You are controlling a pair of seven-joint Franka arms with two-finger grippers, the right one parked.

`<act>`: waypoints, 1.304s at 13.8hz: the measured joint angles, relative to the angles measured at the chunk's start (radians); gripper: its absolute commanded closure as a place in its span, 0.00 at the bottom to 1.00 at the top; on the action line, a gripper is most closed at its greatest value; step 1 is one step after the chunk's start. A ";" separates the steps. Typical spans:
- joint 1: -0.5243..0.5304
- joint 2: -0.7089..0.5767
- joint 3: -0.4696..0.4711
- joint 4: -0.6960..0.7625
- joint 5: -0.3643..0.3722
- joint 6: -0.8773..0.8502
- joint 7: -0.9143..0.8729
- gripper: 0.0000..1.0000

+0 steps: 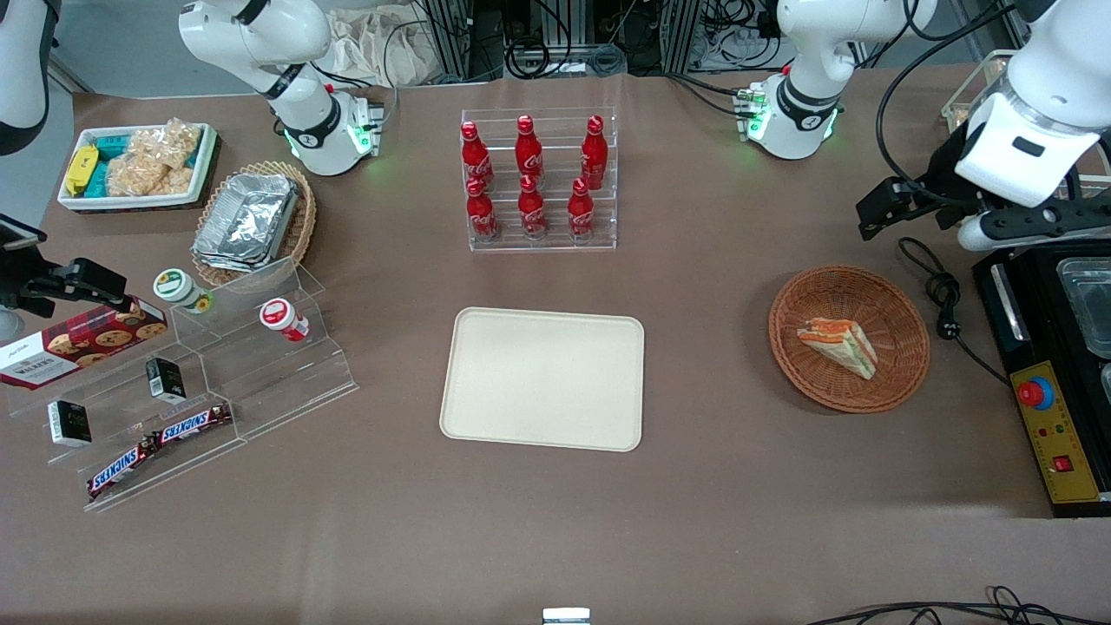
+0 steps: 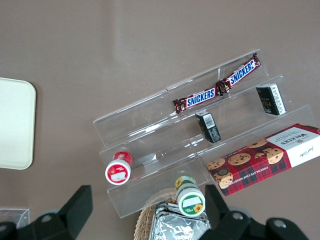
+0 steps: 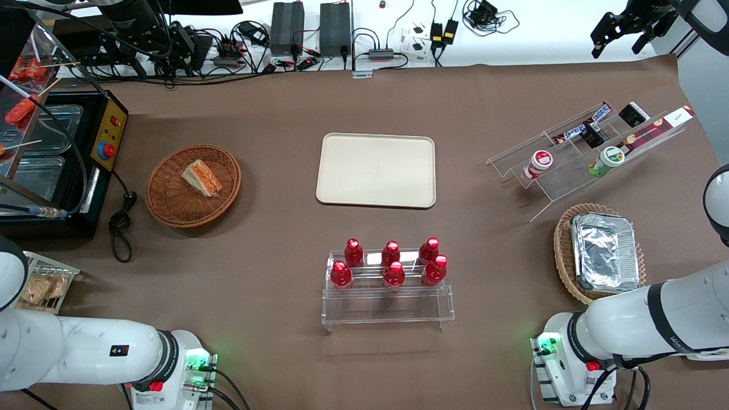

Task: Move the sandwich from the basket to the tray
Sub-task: 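Lower the left gripper over the wrapped sandwich in the wicker basket and grasp it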

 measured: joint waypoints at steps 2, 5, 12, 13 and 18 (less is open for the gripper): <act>-0.004 0.007 -0.012 0.000 0.012 0.000 0.000 0.00; -0.005 0.012 -0.011 0.000 0.019 -0.003 -0.010 0.00; 0.113 0.039 0.010 -0.229 0.019 0.147 -0.173 0.00; 0.126 0.044 0.011 -0.292 0.019 0.221 -0.198 0.00; 0.137 0.106 0.011 -0.555 0.020 0.560 -0.433 0.00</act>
